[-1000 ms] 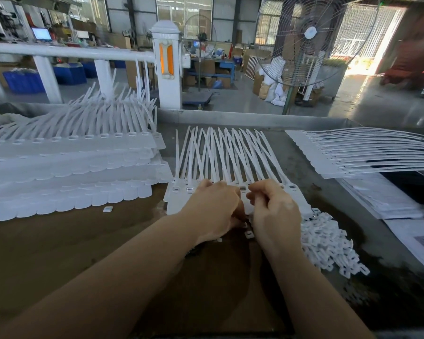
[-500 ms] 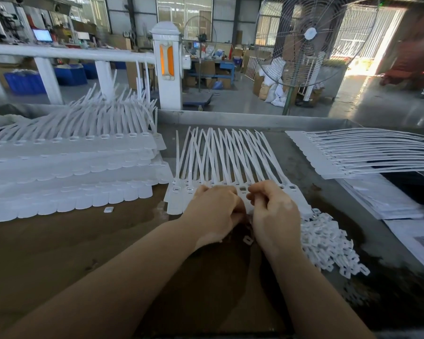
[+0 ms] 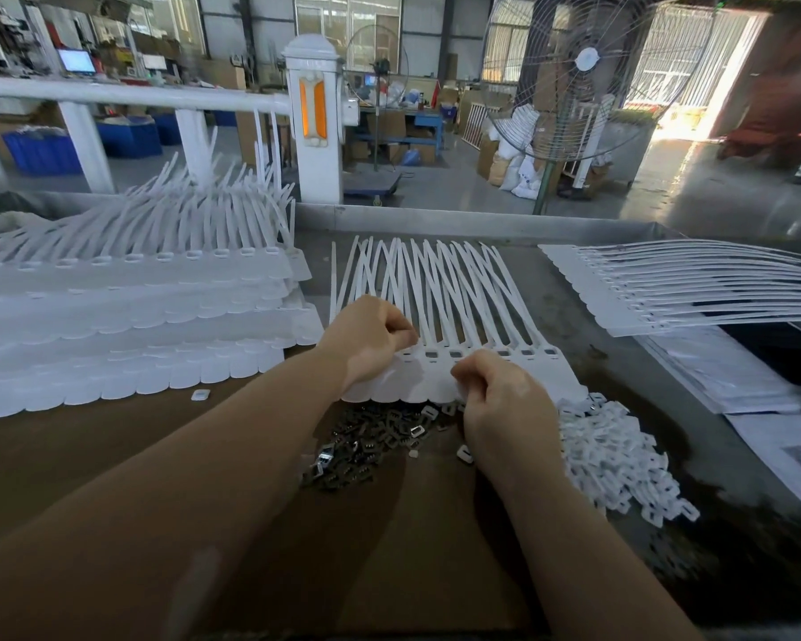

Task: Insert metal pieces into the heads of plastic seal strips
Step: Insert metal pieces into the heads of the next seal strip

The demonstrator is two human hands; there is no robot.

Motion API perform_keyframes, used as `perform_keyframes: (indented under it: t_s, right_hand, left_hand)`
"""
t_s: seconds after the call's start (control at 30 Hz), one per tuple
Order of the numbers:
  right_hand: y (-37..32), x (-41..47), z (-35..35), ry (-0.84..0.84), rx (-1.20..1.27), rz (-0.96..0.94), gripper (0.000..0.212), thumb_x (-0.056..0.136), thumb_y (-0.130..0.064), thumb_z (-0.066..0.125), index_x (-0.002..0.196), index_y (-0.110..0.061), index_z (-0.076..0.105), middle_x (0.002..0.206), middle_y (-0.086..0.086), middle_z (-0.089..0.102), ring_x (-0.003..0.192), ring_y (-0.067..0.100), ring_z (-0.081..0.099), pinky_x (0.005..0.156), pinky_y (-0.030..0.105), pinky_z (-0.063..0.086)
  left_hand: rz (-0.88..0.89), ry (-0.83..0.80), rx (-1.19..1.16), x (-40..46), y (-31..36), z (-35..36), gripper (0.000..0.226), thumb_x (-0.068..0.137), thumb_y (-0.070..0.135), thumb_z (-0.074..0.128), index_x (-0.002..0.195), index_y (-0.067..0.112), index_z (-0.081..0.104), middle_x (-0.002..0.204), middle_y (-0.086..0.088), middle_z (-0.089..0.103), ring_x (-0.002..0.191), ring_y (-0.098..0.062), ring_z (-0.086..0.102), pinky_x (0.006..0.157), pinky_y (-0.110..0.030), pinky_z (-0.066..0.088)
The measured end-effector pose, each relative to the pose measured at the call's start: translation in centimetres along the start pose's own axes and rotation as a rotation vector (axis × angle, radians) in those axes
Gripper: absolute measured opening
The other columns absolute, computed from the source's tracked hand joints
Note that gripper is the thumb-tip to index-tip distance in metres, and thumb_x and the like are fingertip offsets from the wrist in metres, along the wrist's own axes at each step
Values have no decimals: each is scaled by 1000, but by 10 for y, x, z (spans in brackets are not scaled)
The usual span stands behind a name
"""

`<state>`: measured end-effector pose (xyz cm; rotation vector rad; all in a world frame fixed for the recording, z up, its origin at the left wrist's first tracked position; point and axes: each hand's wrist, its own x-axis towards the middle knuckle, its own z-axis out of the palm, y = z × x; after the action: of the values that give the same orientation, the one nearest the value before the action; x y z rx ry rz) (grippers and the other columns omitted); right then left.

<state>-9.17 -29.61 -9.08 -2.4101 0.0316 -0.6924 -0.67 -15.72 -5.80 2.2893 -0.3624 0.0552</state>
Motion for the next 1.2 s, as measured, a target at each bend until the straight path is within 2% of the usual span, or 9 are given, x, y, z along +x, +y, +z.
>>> perform_keyframes:
  t_s: [0.23,0.5,0.63,0.87,1.03,1.2]
  right_hand:
    - [-2,-1,-1,-2,-17,-22,21,89,-6,49,99,-12,66,95,1,67,91,18,56,80,31,42]
    - [0,0,-1,-9,-36,-41,18,90,-7,49,98,-13,65,94,1,66,91,18,56,80,31,43]
    - [-1,1,-1,-3,-40,-50,17,89,-7,50,97,-12,65,92,1,66,89,18,56,78,29,41]
    - [0,1,0,-11,-26,-47,15,88,-7,51,94,-12,65,90,1,65,89,18,55,76,28,40]
    - [1,1,1,-2,-26,-51,15,87,-6,52,92,-12,65,89,1,65,86,16,53,73,26,36]
    - [1,2,0,-1,-25,-62,15,87,-5,52,92,-12,65,89,1,65,81,11,47,72,24,34]
  left_hand:
    - [-10,-51,91,9,5,5,12,88,18,65,95,15,74,87,5,65,88,-13,62,84,-30,48]
    - [-2,-65,43,12,8,7,11,85,19,68,92,14,74,83,5,66,82,-11,61,77,-26,47]
    - [7,-46,37,13,8,12,12,86,20,67,94,14,74,84,7,64,74,-2,55,74,-23,42]
    - [-22,37,-6,8,3,20,13,86,25,67,93,17,74,85,7,67,85,-10,60,82,-30,49]
    - [-29,28,0,7,4,19,9,83,23,70,89,18,75,77,13,63,78,-3,56,76,-25,48]
    - [-79,-22,-18,9,6,16,4,81,23,72,83,20,74,80,11,64,79,-6,57,74,-26,49]
